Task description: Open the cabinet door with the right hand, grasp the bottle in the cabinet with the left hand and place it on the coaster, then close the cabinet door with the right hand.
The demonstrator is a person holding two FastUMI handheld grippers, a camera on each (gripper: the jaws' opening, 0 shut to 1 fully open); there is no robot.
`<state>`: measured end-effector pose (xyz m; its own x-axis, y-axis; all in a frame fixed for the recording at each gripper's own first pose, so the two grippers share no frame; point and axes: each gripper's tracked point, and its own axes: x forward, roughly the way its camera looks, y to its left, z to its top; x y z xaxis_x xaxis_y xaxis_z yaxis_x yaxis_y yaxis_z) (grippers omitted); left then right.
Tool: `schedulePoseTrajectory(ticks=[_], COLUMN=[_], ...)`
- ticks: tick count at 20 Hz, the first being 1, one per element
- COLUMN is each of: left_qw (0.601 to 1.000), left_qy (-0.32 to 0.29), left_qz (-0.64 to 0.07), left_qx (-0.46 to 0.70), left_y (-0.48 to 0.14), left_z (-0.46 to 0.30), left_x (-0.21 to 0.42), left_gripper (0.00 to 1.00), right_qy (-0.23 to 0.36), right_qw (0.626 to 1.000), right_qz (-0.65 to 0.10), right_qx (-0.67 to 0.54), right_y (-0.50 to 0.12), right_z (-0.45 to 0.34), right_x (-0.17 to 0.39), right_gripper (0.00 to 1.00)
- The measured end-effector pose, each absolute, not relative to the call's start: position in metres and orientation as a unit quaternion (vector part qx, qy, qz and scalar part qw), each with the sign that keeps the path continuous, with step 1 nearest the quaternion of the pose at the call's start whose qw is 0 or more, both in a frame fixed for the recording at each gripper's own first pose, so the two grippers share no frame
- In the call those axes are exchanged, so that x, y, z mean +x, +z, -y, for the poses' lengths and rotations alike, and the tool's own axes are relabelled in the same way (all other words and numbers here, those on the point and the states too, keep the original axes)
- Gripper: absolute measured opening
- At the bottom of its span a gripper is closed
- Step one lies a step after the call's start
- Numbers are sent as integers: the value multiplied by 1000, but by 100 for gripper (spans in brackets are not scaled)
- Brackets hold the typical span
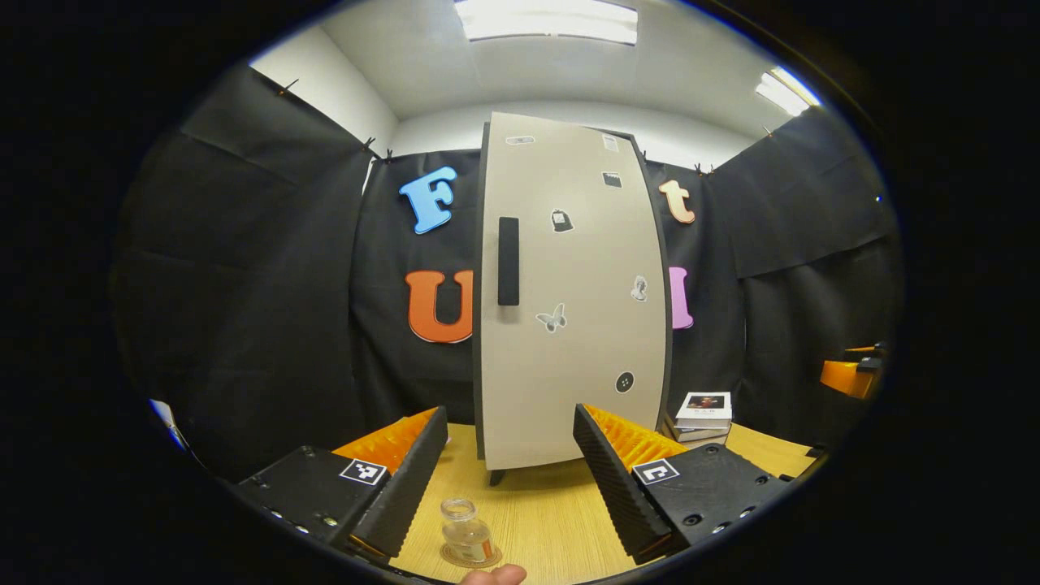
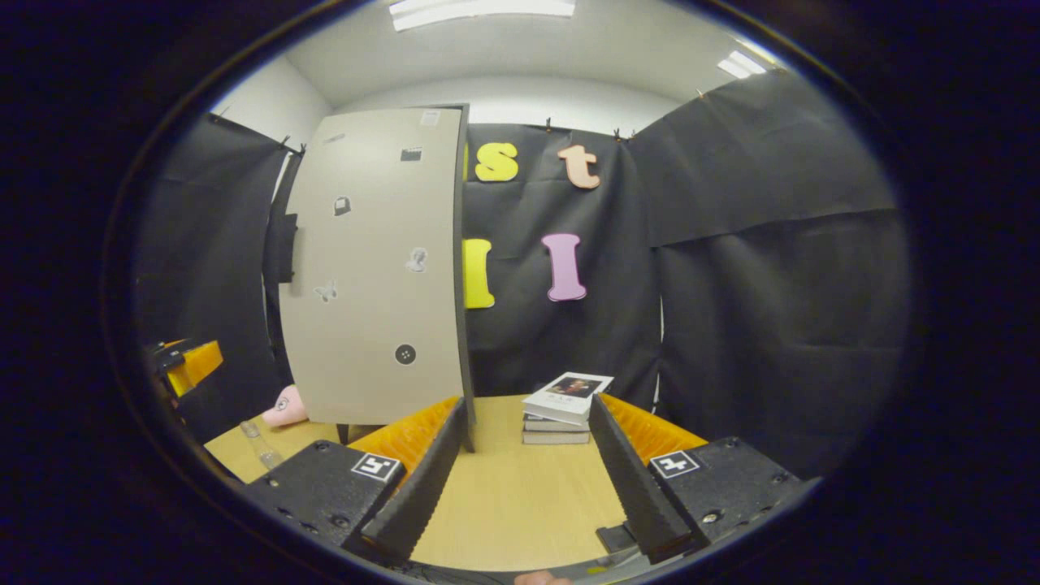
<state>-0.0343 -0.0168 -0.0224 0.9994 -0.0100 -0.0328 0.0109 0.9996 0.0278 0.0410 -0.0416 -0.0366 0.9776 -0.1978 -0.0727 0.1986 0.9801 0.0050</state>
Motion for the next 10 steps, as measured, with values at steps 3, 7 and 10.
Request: schedulePoseTrajectory(ticks=[3, 7, 10], left_qw=[1000, 1000, 1000], left_qy=[-9, -8, -7], left_qz=[-10, -4, -4], left_qx=[15, 9, 5], left_y=[-21, -22, -25], left_z=[24, 26, 26], left_x=[-33, -34, -33], left_gripper=[94, 94, 94], right_qy=[-89, -72, -64], right_qw=[995, 997, 998], right_qz=[-36, -32, -27], right_qx=[10, 9, 9], right_y=[-36, -28, -21], right_z=[36, 29, 24], right_x=[42, 47, 50], right_gripper=[96, 96, 96])
